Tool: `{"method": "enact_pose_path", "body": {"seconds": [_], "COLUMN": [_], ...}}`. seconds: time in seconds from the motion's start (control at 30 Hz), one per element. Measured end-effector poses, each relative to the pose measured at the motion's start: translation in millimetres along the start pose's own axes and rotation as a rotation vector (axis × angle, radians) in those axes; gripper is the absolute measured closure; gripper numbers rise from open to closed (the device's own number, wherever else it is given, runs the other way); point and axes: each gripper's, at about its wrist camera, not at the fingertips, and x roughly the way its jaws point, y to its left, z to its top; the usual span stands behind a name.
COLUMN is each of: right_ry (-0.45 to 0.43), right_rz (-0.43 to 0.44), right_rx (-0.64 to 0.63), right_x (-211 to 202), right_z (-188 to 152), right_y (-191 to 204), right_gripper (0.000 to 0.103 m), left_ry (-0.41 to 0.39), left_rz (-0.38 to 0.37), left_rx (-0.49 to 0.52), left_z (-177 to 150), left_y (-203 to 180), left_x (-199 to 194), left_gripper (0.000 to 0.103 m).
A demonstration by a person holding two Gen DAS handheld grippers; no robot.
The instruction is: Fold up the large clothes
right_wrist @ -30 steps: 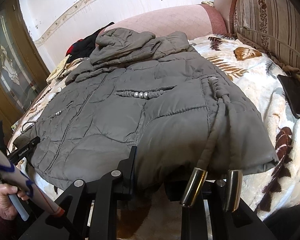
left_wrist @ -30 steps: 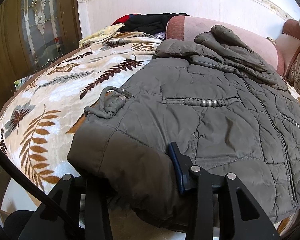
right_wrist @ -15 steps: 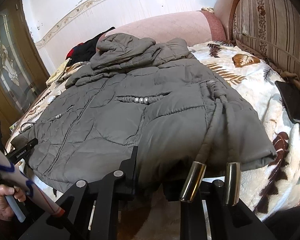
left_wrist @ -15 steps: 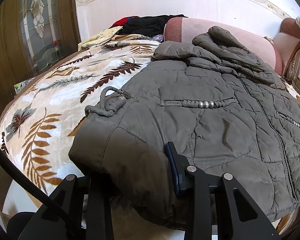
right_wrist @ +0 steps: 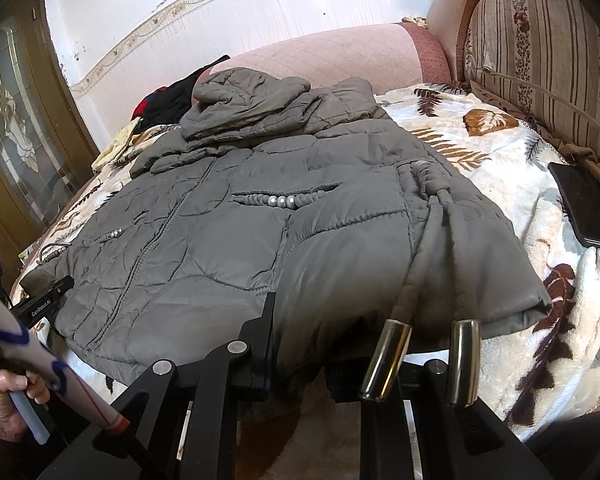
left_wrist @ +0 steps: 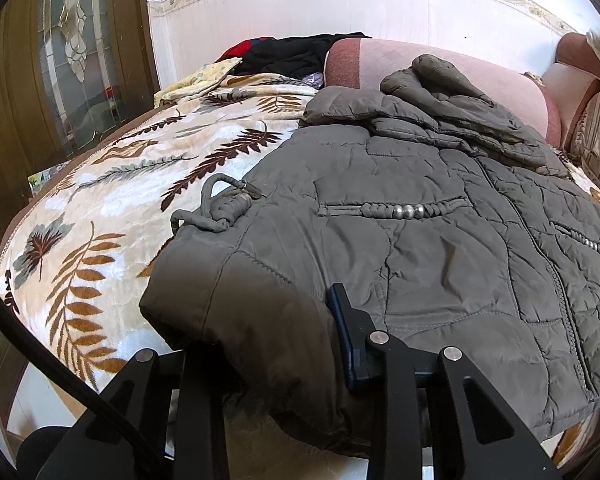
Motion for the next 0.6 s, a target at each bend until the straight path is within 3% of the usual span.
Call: {"method": "enact_pose_path", "body": {"seconds": [0.4, 0.6], "right_ry": [-0.013, 0.016], "right_rz": [0.011, 0.044], "right_rx": [0.005, 0.057], "right_x": [-4.8, -1.6], "right_z": [0.3, 0.4], "right_y": [0.2, -9.0], "right_gripper": [0.085, 0.079], "left_ry": [-0.003, 0.069], "left_rz": [-0.002, -0.076], "left_rx": [0.003, -0.116], "left_z": [-0.1, -0.3], "left_y": [-0.6, 22.4], "left_x": [-2.4, 5.3], "left_gripper": [0.072, 0.060]}}
